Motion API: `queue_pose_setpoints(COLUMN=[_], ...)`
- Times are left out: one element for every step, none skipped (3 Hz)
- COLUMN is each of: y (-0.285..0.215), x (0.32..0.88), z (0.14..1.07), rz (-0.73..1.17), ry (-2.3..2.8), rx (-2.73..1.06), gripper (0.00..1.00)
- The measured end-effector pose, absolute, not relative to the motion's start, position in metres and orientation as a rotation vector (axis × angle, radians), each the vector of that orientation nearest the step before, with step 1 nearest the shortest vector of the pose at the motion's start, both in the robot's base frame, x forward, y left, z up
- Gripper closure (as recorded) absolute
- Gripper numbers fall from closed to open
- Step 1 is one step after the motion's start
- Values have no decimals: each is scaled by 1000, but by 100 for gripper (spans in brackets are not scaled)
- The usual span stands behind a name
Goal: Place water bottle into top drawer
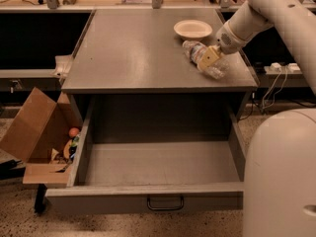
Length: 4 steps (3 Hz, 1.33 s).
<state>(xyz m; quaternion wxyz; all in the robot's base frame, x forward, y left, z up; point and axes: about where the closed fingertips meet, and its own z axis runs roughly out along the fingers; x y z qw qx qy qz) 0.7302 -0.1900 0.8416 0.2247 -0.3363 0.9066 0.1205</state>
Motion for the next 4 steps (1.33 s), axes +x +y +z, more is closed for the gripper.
queue_pose_setpoints(y=[-187,-182,-182,-170], x=[722,721,721,703], z=[874,872,872,880], rz=[365,369,369,386], ry=[2372,2339,2339,2279], rx=[-980,-1034,-1034,-1126], gripper=[97,100,100,100])
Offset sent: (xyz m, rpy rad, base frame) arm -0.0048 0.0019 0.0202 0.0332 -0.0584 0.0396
